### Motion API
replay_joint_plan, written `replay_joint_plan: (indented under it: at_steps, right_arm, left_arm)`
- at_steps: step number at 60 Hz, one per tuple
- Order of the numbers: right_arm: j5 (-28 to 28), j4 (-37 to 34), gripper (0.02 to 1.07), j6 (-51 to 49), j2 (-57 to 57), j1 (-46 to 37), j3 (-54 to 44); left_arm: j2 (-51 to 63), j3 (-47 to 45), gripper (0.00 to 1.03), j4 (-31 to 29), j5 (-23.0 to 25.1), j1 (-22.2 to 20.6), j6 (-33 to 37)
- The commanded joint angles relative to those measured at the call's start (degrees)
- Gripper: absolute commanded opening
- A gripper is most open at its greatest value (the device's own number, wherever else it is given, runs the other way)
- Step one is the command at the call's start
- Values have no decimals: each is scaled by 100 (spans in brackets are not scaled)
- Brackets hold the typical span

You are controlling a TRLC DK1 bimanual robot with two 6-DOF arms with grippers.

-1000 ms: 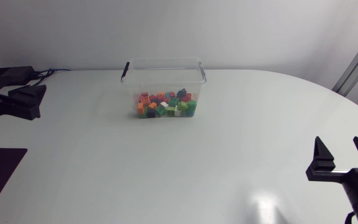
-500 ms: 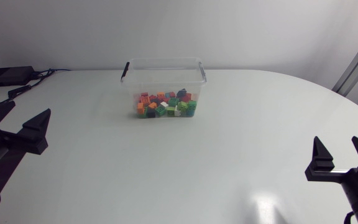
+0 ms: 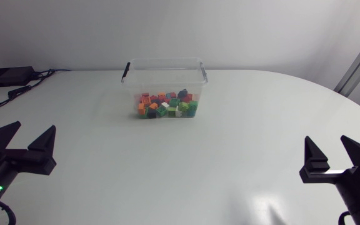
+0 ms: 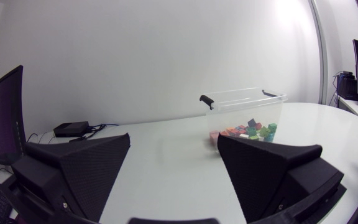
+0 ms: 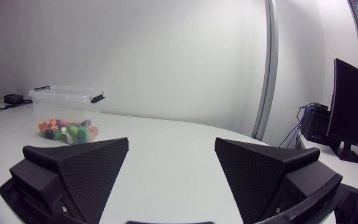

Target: Place the duplo bricks in the container

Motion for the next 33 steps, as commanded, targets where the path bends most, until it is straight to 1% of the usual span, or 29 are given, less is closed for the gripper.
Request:
replay_joint_plan:
  at_steps: [1,18,33]
  right_arm:
    - [65,10,102,244,-7,129,-99]
    - [97,23,102,512,1,489,-99]
    - [97,23,102,515,1,493,-99]
  left_arm:
    - [-284,-284,98,-46,-125,-125,-301]
    - [-1136,-845,98,-205,-517,-456,-745]
    - [-1146,-851,98,-207,-521,-460,-751]
